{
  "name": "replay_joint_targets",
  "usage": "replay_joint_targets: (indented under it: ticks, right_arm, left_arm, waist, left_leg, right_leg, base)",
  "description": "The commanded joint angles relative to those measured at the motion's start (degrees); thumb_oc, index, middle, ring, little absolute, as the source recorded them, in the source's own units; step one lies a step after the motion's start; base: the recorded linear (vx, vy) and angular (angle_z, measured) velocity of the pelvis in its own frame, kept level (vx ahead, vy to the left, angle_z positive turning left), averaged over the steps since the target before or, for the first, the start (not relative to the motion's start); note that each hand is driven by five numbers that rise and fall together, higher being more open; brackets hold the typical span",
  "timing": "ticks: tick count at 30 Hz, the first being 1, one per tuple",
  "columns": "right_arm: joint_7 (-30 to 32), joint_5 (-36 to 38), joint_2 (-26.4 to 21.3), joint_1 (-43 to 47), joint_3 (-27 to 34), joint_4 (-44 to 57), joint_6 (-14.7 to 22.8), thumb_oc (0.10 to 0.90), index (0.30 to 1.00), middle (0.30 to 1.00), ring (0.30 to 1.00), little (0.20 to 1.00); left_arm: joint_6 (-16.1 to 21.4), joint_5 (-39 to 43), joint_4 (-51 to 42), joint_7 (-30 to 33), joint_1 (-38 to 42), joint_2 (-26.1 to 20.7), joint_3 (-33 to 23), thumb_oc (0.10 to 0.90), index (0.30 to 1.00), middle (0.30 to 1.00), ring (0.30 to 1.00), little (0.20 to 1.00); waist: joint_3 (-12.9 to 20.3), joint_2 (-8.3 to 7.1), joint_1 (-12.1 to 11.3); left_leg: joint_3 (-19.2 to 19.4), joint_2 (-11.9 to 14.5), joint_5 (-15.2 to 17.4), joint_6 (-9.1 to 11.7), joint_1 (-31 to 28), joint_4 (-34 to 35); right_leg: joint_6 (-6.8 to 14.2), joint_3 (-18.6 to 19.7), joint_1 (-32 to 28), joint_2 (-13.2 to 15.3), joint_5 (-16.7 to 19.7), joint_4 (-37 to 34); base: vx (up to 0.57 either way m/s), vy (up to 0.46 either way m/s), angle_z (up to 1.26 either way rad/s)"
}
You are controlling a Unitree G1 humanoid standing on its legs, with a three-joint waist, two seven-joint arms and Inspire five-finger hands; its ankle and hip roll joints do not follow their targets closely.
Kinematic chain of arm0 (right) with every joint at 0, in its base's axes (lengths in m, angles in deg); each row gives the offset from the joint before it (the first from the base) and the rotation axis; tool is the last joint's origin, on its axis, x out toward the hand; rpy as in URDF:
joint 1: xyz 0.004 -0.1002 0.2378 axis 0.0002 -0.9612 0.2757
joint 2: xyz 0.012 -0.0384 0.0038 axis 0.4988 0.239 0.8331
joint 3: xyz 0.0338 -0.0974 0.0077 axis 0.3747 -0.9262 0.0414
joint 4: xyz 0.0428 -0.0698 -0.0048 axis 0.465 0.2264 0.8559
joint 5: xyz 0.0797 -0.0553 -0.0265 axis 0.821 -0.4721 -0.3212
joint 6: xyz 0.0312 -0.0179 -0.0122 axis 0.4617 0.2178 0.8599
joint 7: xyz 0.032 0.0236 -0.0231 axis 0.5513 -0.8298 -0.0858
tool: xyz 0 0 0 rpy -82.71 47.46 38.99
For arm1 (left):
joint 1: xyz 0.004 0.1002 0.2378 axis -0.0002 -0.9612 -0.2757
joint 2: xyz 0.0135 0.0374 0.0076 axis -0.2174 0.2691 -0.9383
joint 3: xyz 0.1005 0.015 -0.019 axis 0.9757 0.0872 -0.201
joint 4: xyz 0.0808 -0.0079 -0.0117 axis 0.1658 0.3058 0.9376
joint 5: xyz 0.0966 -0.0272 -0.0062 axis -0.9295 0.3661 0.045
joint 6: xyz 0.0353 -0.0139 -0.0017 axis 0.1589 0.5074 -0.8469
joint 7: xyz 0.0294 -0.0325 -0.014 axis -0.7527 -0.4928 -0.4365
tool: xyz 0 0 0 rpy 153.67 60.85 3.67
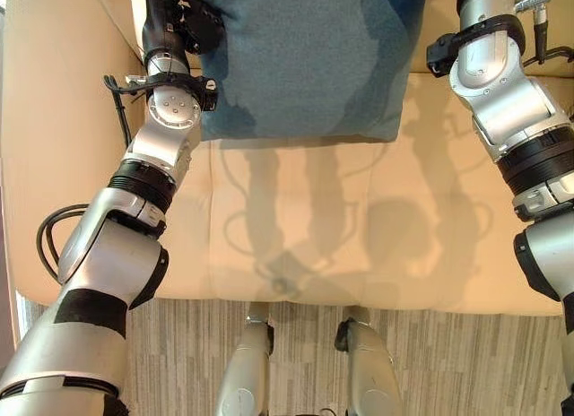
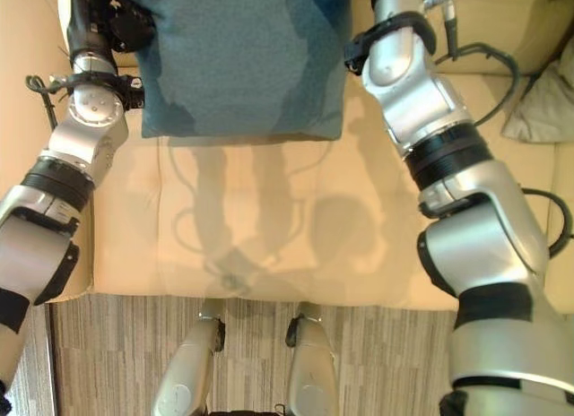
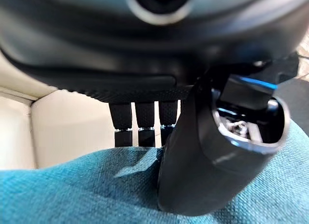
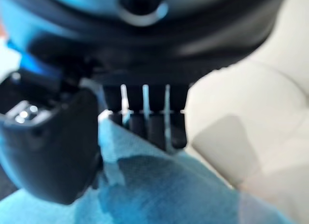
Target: Pick up all the scattered cushions and arrange them neatly on the sofa.
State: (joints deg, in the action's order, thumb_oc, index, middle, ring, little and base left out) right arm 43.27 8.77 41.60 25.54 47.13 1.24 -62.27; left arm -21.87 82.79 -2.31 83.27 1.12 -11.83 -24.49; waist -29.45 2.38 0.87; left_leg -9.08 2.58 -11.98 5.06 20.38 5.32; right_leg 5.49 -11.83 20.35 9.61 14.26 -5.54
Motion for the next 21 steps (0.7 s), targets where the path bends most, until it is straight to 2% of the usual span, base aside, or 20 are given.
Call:
replay_joint_targets:
  ticks: [1, 8, 9, 10, 11, 12, 16, 18, 19, 21]
  right_arm:
    - [7.38, -3.58, 3.27, 4.27, 1.48, 0.69, 5.86, 0.4, 0.3, 0.3, 0.3, 0.3]
    - [8.24, -3.07, 4.42, 2.97, 1.73, 0.91, 5.75, 0.4, 0.3, 0.3, 0.3, 0.3]
    - [8.24, -3.1, 4.6, 2.46, 2.11, 1.31, 5.75, 0.4, 0.3, 0.3, 0.3, 0.3]
    - [8.22, -3.0, 4.78, 2.23, 2.28, 1.26, 5.7, 0.4, 0.3, 0.3, 0.3, 0.3]
    - [8.01, -1.16, 5.99, 1.25, 3.22, 0.67, 5.69, 0.507, 0.46, 0.46, 0.46, 0.46]
    - [8.02, -1.16, 6.0, 1.21, 3.25, 0.68, 5.69, 0.8, 0.9, 0.9, 0.9, 0.9]
    - [6.49, -0.47, 7.62, -0.38, 2.88, 0.23, 5.36, 0.8, 0.9, 0.9, 0.9, 0.9]
    - [5.57, -0.6, 7.43, -0.53, 2.0, -0.35, 4.84, 0.8, 0.9, 0.9, 0.9, 0.9]
    - [4.92, -0.39, 7.57, -1.29, 1.6, -1.27, 4.66, 0.8, 0.9, 0.9, 0.9, 0.9]
    - [5.04, 0.16, 7.24, -2.59, 2.15, -0.77, 4.29, 0.8, 0.9, 0.9, 0.9, 0.9]
  left_arm:
    - [5.64, -3.04, 1.0, 1.09, 2.79, 3.96, 0.66, 0.4, 0.3, 0.3, 0.3, 0.3]
    - [5.02, -0.24, 3.87, 0.63, -1.49, 8.86, -2.15, 0.4, 0.3, 0.3, 0.3, 0.3]
    - [4.86, -0.25, 4.18, 0.49, -2.36, 9.55, -2.48, 0.61, 0.615, 0.615, 0.615, 0.615]
    - [4.77, -0.16, 4.35, 0.2, -2.89, 10.22, -2.39, 0.8, 0.9, 0.9, 0.9, 0.9]
    - [4.37, -0.07, 5.23, -0.24, -4.12, 10.66, -2.54, 0.8, 0.9, 0.9, 0.9, 0.9]
    - [4.38, -0.07, 5.22, -0.24, -4.15, 10.66, -2.52, 0.8, 0.9, 0.9, 0.9, 0.9]
    - [2.16, 0.06, 8.62, -1.03, -5.3, 10.8, -4.06, 0.8, 0.9, 0.9, 0.9, 0.9]
    - [1.22, -1.38, 9.28, -0.87, -4.99, 10.19, -3.85, 0.8, 0.9, 0.9, 0.9, 0.9]
    - [-1.01, -4.65, 11.9, -0.07, -3.95, 9.24, -3.48, 0.8, 0.9, 0.9, 0.9, 0.9]
    - [-1.86, -5.68, 12.1, 0.94, -2.85, 8.52, -4.13, 0.8, 0.9, 0.9, 0.9, 0.9]
  waist:
    - [12.79, -1.21, -0.55]
    - [13.52, -1.25, 0.38]
    - [13.66, -1.25, 0.48]
    - [13.73, -1.22, 0.56]
    - [14.05, -1.14, 0.67]
    - [14.08, -1.17, 0.66]
    - [14.31, -1.08, 0.75]
    - [14.25, -0.9, 0.7]
    - [14.21, -0.67, 0.69]
    - [13.96, -0.49, 0.71]
  left_leg:
    - [-0.16, 1.81, 6.54, 3.42, 2.96, -0.32]
    - [0.15, 1.64, 6.4, 3.35, 4.25, -0.32]
    - [0.21, 1.64, 6.45, 3.34, 4.22, -0.32]
    - [0.27, 1.65, 6.46, 3.33, 4.18, -0.32]
    - [0.49, 1.65, 6.55, 3.35, 4.0, -0.32]
    - [0.52, 1.65, 6.56, 3.35, 4.0, -0.32]
    - [0.86, 1.78, 6.72, 3.27, 3.26, -0.32]
    - [0.97, 1.84, 6.7, 3.26, 2.95, -0.32]
    - [1.09, 1.91, 6.74, 3.22, 2.46, -0.32]
    - [1.13, 1.98, 6.8, 3.19, 1.9, -0.32]
  right_leg:
    - [6.34, 1.48, 2.1, 3.25, -5.64, 0.54]
    - [6.18, 1.98, 3.7, 3.19, -5.5, 0.54]
    - [6.11, 2.09, 3.71, 3.22, -5.58, 0.54]
    - [6.05, 2.19, 3.71, 3.22, -5.64, 0.54]
    - [5.94, 2.54, 3.64, 3.2, -5.75, 0.54]
    - [5.94, 2.57, 3.65, 3.2, -5.75, 0.54]
    - [5.76, 2.8, 3.07, 3.13, -5.91, 0.54]
    - [5.73, 2.8, 2.79, 3.13, -6.0, 0.54]
    - [5.68, 2.82, 2.24, 3.09, -6.09, 0.54]
    - [5.66, 2.75, 1.63, 3.13, -6.24, 0.54]
  base:
    - [0.01, 0.023, -0.06]
    - [0.02, 0.004, -0.08]
    - [0.0, 0.0, 0.0]
    - [0.04, -0.017, -0.03]
    - [0.03, -0.014, -0.04]
    - [0.04, -0.008, -0.05]
    - [0.01, -0.005, -0.03]
    - [0.0, 0.0, 0.0]
    - [0.0, 0.0, 0.0]
    - [0.0, 0.0, 0.0]
